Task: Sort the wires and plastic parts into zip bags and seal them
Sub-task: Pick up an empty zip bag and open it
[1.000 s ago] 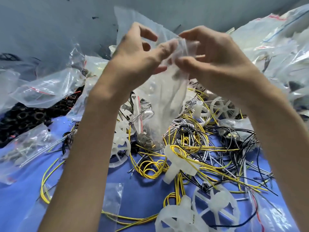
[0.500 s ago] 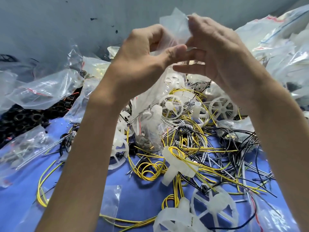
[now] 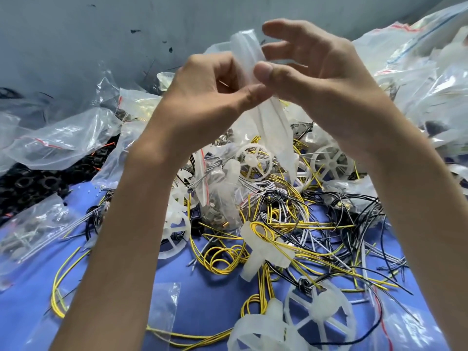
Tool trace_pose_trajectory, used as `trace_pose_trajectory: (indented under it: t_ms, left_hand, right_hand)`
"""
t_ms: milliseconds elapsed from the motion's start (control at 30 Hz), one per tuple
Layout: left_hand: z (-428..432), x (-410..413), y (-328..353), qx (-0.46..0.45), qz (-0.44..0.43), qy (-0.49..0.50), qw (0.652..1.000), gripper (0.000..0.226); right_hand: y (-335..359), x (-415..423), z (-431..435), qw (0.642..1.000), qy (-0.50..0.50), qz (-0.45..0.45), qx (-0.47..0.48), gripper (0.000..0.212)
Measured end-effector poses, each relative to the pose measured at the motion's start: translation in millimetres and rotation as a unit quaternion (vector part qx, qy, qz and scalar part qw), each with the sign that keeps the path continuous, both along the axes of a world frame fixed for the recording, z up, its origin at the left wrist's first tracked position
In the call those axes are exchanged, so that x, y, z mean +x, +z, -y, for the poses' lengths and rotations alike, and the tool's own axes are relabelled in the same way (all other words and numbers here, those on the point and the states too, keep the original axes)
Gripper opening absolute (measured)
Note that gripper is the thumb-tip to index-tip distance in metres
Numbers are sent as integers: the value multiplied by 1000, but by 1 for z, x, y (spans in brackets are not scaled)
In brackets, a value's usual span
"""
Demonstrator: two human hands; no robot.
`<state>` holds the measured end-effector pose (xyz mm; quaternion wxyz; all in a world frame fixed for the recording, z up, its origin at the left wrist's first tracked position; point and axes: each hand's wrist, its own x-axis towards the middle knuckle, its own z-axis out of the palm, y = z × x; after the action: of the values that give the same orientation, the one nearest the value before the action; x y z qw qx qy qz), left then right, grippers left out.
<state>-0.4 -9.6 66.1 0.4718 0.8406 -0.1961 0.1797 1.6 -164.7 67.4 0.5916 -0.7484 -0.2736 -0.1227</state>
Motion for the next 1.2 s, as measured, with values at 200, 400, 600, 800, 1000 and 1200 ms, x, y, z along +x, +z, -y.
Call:
trace_pose_trajectory:
  t_ms: [200,400,600,800,1000,1200]
  left_hand:
    - [1,-3,3,-90,37,-6,995,27]
    - [2,-7,6,-49,43,-35,997,21]
    - [-14,-3,6,-14,59,54,997,31]
    - [-18,-5,13,-35,131,150,979,18]
    - [4,-14,10,30,140,89,986,40]
    - [0,-12,8,84,182,107,974,29]
  right_hand:
    - [-1,-3,2,992,-2,50,-118,57]
    - [0,-3,3,989,-46,72,-117,21]
    - [1,7,12,990,-119,60,-42,19]
    - [8,12,35,978,-191,77,21,15]
    - [7,14,23,981,-154,86,82,13]
    - [6,15,23,978,-140,101,120,11]
